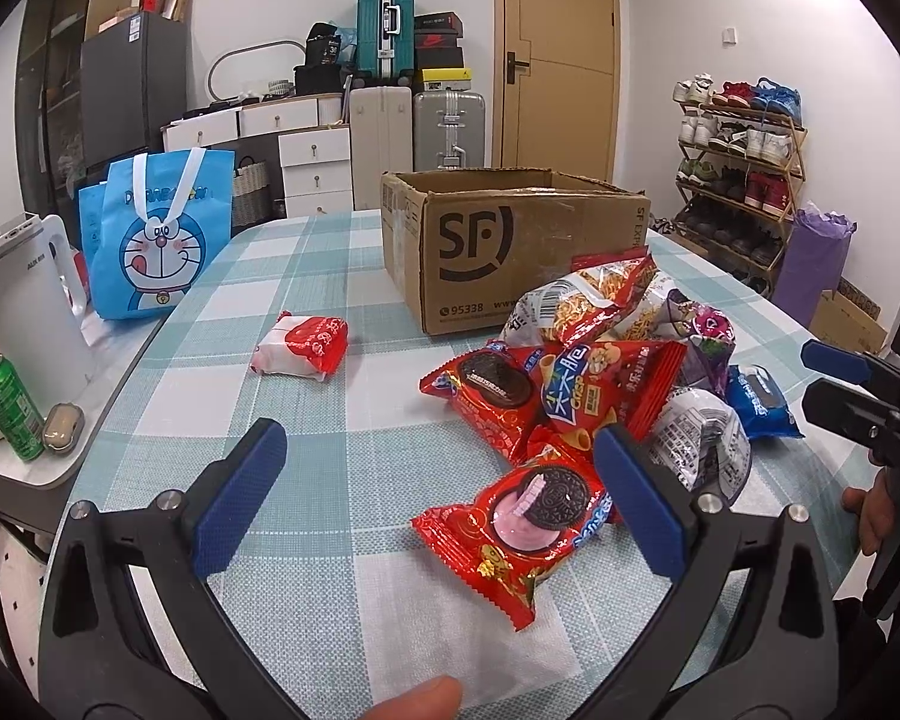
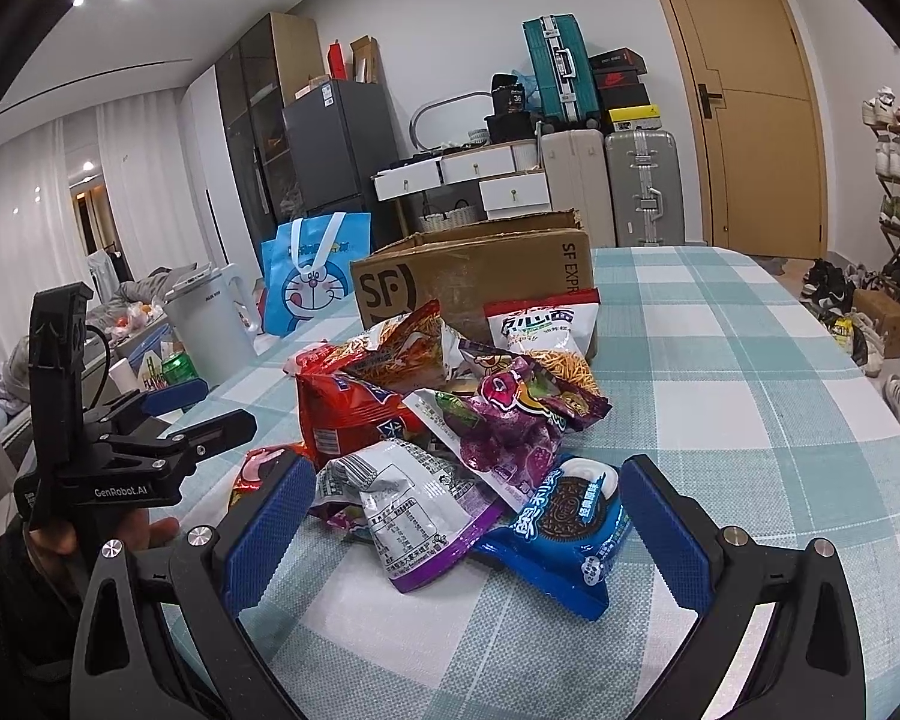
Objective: Organize snacks
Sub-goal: 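Move the left tool to the red Oreo pack while the right tool approaches the blue Oreo pack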
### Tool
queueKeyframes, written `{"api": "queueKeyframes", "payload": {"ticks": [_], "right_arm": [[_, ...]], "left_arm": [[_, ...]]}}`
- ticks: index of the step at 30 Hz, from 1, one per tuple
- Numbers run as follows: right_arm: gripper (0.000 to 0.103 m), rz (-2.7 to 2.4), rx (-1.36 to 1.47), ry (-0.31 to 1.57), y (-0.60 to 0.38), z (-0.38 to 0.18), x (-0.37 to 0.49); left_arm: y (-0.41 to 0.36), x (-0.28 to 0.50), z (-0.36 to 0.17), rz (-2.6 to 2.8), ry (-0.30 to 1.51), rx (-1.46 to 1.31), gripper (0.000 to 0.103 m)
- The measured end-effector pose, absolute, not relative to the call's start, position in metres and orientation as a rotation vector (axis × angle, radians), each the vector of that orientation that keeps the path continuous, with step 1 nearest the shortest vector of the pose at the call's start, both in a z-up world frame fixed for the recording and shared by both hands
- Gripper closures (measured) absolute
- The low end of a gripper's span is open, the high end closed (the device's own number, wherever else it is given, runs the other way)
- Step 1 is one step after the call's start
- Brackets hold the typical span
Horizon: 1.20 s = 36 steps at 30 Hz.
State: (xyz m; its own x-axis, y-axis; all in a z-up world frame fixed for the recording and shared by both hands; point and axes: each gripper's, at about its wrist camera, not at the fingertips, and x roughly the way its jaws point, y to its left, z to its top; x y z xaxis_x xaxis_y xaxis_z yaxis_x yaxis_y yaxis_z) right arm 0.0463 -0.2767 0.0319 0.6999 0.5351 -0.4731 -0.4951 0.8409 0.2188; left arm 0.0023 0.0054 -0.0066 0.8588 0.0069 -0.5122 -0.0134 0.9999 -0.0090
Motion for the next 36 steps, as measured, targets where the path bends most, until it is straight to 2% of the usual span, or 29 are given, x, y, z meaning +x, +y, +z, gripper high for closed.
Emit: {"api": "queueKeyframes", "payload": {"ticks": [36], "right_arm": [[0.000,0.456,0.045,0.620,-0.286,0.034,0.057]], "left_arm": [[-0.002,0.010,-0.006,-0.024,0.595,0.010,0.001]]}}
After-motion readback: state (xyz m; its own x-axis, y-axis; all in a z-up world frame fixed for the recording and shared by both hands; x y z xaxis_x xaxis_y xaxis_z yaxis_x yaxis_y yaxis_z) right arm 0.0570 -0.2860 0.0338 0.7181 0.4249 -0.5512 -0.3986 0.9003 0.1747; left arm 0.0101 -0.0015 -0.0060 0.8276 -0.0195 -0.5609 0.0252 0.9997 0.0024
